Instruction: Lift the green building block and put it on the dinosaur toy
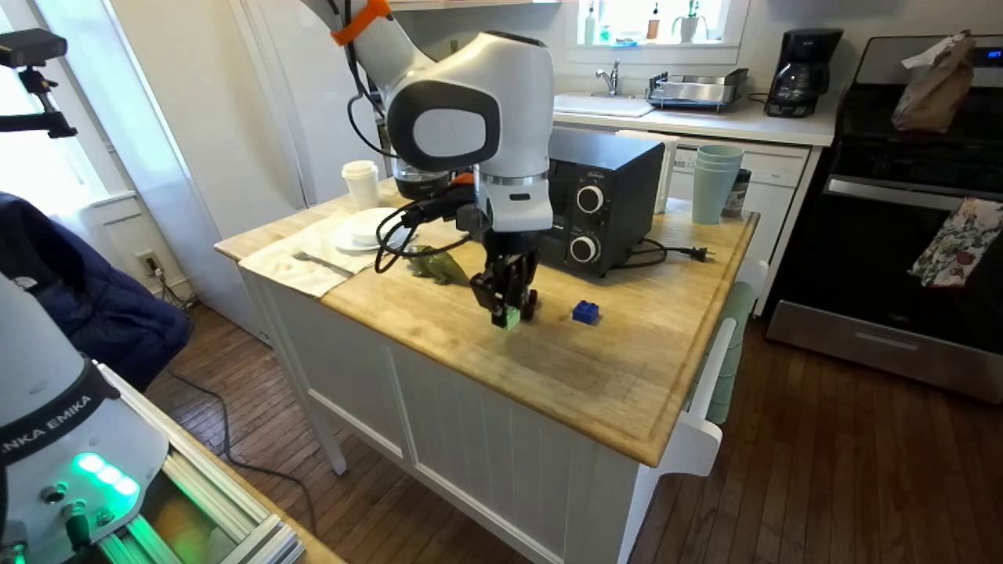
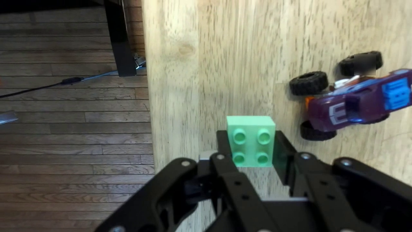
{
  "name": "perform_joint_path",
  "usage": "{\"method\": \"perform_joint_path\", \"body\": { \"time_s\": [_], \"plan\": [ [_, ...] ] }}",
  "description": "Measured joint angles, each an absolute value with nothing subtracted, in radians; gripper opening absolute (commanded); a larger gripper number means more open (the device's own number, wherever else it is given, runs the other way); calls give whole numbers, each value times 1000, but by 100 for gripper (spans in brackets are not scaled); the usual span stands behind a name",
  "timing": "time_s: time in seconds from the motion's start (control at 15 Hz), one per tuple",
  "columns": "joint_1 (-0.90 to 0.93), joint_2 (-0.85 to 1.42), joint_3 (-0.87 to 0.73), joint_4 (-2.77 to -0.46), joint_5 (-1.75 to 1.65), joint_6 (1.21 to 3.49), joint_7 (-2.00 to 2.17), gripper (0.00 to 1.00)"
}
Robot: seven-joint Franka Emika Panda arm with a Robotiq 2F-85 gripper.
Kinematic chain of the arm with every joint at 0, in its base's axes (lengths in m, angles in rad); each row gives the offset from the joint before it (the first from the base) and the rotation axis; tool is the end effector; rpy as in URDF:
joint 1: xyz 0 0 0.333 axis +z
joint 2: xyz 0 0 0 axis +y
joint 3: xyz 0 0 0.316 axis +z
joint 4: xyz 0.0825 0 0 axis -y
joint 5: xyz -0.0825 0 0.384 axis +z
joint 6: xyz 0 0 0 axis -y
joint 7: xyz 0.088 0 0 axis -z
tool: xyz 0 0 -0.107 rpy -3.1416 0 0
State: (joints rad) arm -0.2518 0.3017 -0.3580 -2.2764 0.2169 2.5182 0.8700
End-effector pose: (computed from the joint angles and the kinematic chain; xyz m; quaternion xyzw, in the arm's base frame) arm 0.4323 -0.3082 0.2278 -0.6801 0.7329 0.0172 0.0071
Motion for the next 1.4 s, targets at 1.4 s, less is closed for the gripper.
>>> {"method": "perform_joint_path", "body": {
  "time_s": [1.4],
  "plan": [
    [-139,104,-288,-2433,215,2564,1024,36]
  ]
}}
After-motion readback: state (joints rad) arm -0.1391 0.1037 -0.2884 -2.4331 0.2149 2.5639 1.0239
